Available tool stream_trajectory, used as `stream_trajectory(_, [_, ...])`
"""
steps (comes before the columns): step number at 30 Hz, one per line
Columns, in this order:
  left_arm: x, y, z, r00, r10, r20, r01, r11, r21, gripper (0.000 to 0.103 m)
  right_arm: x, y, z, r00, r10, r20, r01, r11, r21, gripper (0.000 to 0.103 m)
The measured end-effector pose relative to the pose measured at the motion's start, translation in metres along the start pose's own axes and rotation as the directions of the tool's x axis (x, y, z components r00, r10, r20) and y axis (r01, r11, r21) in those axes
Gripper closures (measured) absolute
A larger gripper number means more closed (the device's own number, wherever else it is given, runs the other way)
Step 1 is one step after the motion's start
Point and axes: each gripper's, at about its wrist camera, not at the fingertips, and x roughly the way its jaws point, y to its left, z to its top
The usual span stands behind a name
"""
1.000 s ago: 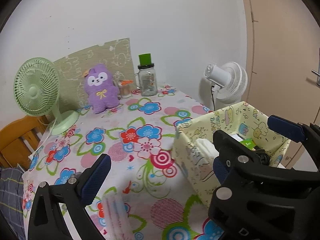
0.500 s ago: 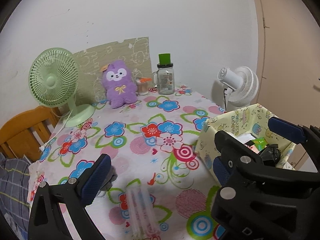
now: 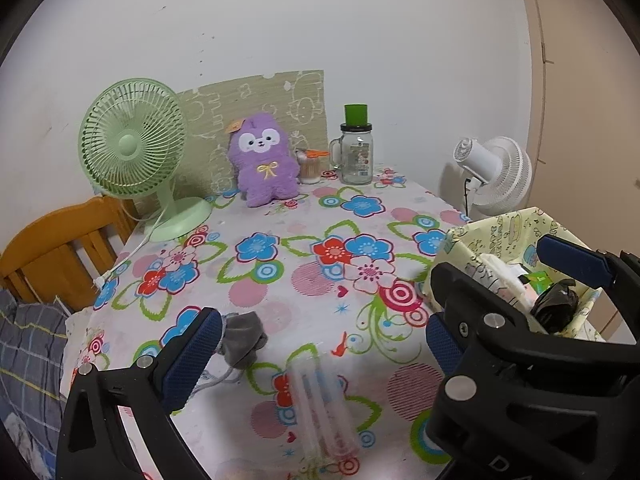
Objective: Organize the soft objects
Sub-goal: 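Withdraw both tools from the box toward the clear tube pack and grey pouch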
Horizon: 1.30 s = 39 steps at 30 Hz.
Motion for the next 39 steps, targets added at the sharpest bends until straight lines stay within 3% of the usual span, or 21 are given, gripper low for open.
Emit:
stream_trajectory(26, [0.002, 0.046, -0.037, 0.998, 0.033, -0.057, -0.035, 0.999, -0.042, 0.000, 0.020, 0.048, -0.025, 0.995, 0.078, -0.060, -0.081, 0.996, -0.041, 0.017])
stream_trajectory(39, [0.010, 0.059, -0.062, 0.993, 0.051, -0.109, -0.056, 0.997, -0.045, 0.001, 0.040, 0.066, -0.045, 0.985, 0.107, -0.132, -0.114, 0.992, -0.046, 0.017])
